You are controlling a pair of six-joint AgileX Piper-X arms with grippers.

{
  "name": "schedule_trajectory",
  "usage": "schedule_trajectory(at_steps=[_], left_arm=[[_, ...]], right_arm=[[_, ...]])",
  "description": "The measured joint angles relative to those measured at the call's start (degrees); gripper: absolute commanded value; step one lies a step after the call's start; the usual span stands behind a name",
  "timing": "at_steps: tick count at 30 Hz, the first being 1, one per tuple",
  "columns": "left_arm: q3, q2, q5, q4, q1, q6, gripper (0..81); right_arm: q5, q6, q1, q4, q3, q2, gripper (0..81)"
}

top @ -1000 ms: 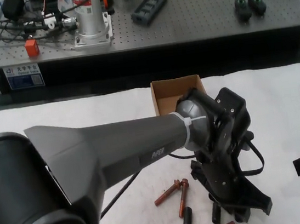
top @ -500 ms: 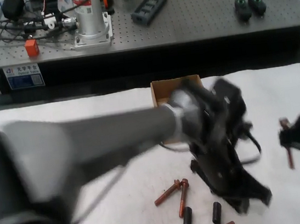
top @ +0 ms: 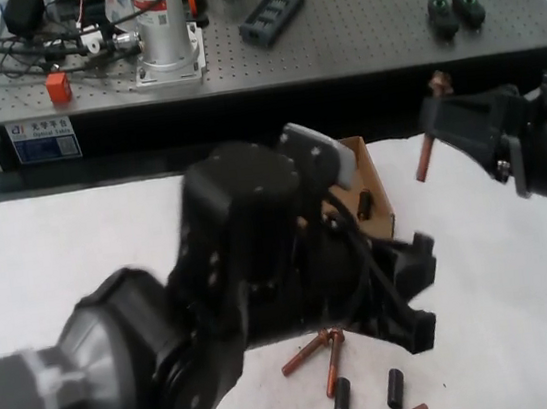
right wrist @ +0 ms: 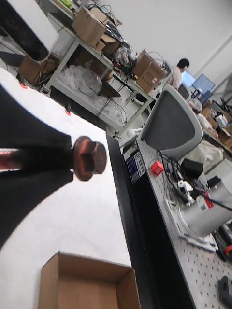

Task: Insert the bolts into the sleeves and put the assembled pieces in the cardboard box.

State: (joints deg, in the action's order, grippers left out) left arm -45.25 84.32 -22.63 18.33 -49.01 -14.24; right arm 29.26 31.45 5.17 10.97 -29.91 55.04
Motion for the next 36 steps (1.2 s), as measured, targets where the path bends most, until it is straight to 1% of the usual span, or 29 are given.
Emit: schedule_trajectory(at_steps=[8, 13, 20, 24, 30, 36], left_arm=[[0.2, -0.3, 4.6, 3.0, 0.1, -1.5, 0.6], [0.4, -0.3, 6.1, 2.8, 0.1, -1.5, 0.6], [0.4, -0.3, 6.1, 2.6, 0.1, -1.5, 0.6], [0.4, -0.3, 3.9, 2.9, 0.1, -1.5, 0.6], [0.4, -0.3, 4.1, 2.9, 0.1, -1.5, 0.6], [0.6, -0.3, 4.0, 2.6, 0.1, -0.3, 0.6]], right_arm=[[-0.5, -1.3, 0.1, -2.6, 0.0, 0.0, 1.8], [-0.5, -1.2, 0.1, -2.6, 0.0, 0.0, 1.8], [2.2, -1.4, 0.1, -2.9, 0.0, 0.0, 1.8], [3.0, -2.2, 0.1, -3.5, 0.0, 0.0, 1.8], [4.2, -3.5, 0.1, -3.8, 0.0, 0.0, 1.8], [7.3, -7.7, 0.1, -5.9, 0.0, 0.0, 1.3]])
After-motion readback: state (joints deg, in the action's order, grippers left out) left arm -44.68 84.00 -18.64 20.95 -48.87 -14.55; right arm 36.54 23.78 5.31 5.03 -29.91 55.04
